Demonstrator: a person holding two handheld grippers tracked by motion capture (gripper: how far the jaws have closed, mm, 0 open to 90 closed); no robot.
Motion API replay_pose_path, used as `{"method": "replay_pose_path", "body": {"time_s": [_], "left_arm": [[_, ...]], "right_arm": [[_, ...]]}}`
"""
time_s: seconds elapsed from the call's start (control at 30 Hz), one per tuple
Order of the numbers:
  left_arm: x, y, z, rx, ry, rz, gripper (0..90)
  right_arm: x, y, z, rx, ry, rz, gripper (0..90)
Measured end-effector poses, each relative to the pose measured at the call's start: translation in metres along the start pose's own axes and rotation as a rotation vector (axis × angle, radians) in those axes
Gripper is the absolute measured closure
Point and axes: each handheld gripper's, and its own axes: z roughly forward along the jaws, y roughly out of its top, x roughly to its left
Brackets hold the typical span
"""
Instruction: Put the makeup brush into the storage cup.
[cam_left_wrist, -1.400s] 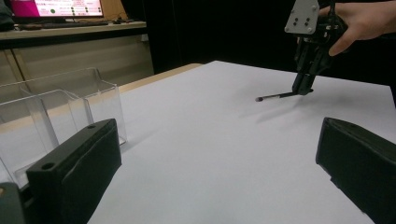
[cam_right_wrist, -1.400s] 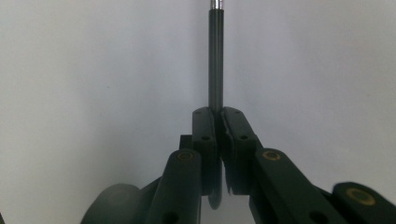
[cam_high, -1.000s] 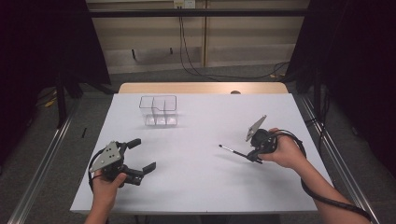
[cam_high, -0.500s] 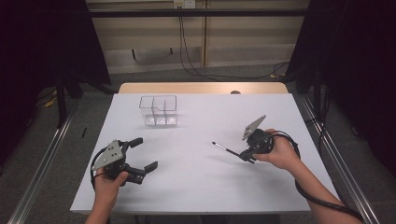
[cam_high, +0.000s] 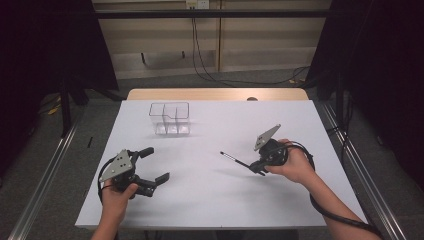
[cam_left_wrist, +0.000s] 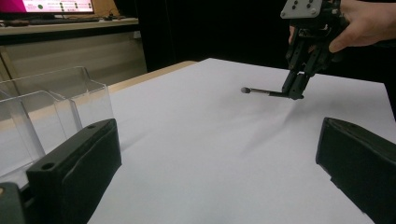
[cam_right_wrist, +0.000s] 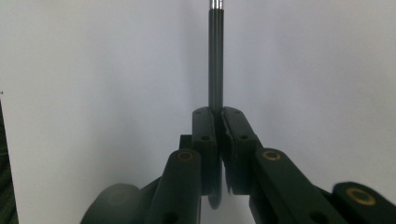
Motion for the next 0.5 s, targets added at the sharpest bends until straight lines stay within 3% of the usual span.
{"method": "replay_pose_path", "body": {"time_s": [0.5], "left_arm": [[0.0001, -0.0011, -0.0025, 0.004, 0.006, -0.001, 0.0]], "right_arm": [[0.0018, -0.0021, 0.0045, -0.164, 0.02, 0.042, 84.2]]}}
